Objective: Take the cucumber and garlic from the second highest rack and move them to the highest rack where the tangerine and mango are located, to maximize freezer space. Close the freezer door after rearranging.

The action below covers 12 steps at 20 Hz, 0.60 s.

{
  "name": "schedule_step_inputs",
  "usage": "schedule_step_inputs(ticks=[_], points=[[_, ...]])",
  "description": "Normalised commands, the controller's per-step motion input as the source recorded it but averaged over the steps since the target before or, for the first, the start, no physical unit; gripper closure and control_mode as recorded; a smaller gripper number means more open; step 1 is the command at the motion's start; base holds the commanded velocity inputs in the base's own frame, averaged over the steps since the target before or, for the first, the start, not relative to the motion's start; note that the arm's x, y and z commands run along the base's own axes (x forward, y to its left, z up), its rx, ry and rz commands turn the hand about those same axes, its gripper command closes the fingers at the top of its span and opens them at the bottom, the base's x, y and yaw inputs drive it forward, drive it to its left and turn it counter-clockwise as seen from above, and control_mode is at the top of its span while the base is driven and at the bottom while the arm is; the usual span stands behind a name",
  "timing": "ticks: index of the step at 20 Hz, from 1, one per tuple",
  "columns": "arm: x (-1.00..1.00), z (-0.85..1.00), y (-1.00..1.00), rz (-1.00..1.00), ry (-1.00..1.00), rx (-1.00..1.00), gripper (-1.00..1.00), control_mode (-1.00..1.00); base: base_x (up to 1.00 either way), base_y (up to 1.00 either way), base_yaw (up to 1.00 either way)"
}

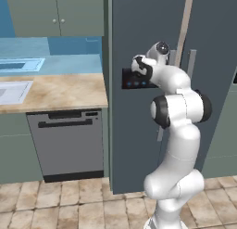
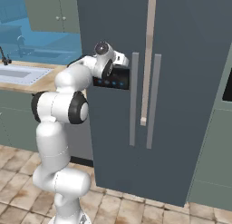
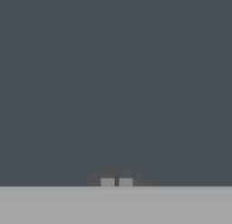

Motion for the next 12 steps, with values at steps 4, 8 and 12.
schedule_step_inputs(ticks=[4, 8, 12], points=[[0.38, 0.04, 0.00, 0.07, 0.00, 0.00, 1.00, -1.00, 0.00, 0.00, 0.00], [0.22, 0.00, 0.00, 0.06, -0.03, 0.00, 1.00, -1.00, 0.00, 0.00, 0.00], [-0.36, -0.24, 0.03, 0.03, -0.37, -0.01, 1.00, -1.00, 0.00, 0.00, 0.00]])
